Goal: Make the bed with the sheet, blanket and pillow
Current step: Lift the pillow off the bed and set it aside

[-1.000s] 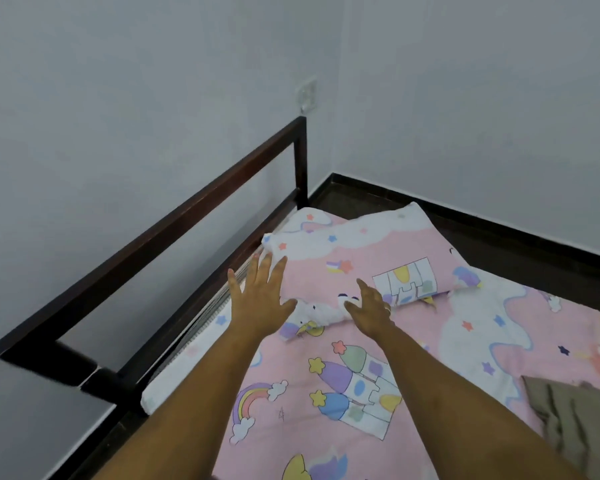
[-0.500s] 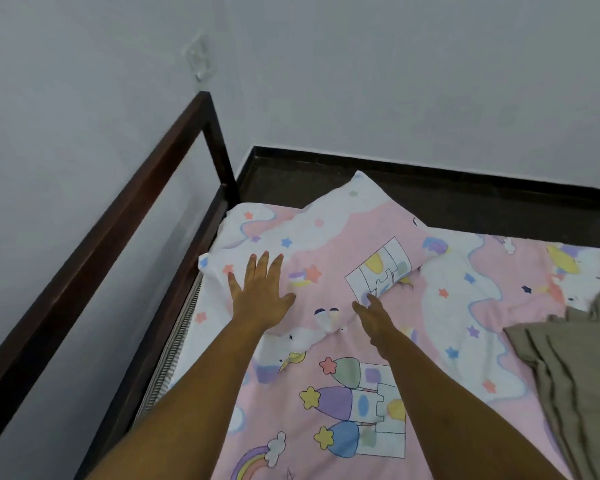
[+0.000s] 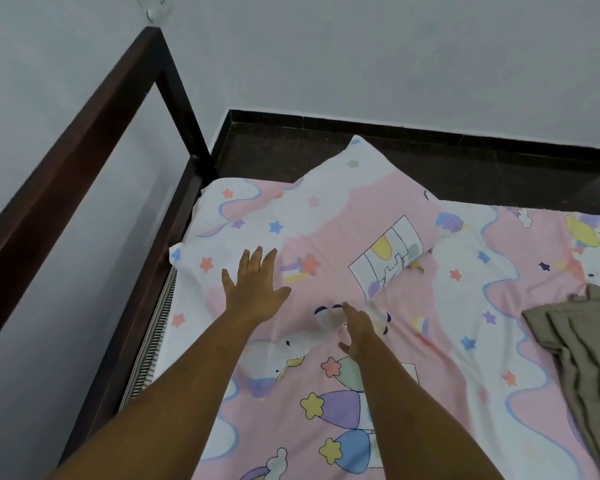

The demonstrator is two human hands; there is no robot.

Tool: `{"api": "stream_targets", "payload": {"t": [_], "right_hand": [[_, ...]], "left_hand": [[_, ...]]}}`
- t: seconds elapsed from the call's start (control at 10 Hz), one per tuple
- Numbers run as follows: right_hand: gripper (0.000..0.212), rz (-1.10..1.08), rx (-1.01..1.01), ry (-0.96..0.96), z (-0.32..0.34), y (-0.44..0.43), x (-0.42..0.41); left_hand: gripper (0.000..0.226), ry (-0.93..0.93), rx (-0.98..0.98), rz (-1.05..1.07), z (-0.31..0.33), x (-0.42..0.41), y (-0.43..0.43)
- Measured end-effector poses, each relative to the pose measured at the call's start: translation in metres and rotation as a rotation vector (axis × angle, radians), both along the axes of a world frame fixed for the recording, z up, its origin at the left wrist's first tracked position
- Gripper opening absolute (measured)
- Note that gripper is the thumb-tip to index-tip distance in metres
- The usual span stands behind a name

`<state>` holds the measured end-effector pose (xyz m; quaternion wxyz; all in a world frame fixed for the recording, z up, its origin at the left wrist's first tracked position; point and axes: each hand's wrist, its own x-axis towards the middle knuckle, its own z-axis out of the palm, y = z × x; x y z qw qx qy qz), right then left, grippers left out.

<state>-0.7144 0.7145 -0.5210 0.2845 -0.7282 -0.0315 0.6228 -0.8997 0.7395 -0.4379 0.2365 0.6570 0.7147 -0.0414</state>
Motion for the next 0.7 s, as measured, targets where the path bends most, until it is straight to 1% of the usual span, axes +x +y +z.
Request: {"api": "stream_targets", "payload": {"t": [0.2, 0.4, 0.5, 0.6, 0.7], "right_hand": [[0.052, -0.042, -0.017, 0.058, -0.023, 0.027, 0.004], [0.050, -0.070, 0.075, 0.052, -0.010, 0.068, 0.011], [0.048, -0.019, 0.161, 0.059, 0.006, 0.088, 0.004], [0.055, 0.015, 0.298, 0.023, 0.035, 0.107, -0.005], [0.060, 0.074, 0.433, -0.033, 0.069, 0.123, -0.016]], "left_hand": [[0.073, -0.011, -0.028, 0.014, -0.026, -0.001, 0.001], [0.074, -0.029, -0.028, 0.040, -0.034, -0.001, -0.006], [0.072, -0.032, -0.030, 0.066, -0.028, -0.001, -0.010], [0.067, -0.069, -0.012, 0.107, -0.016, -0.002, -0.011], [0.064, -0.167, -0.004, 0.222, -0.002, -0.003, -0.009]]}}
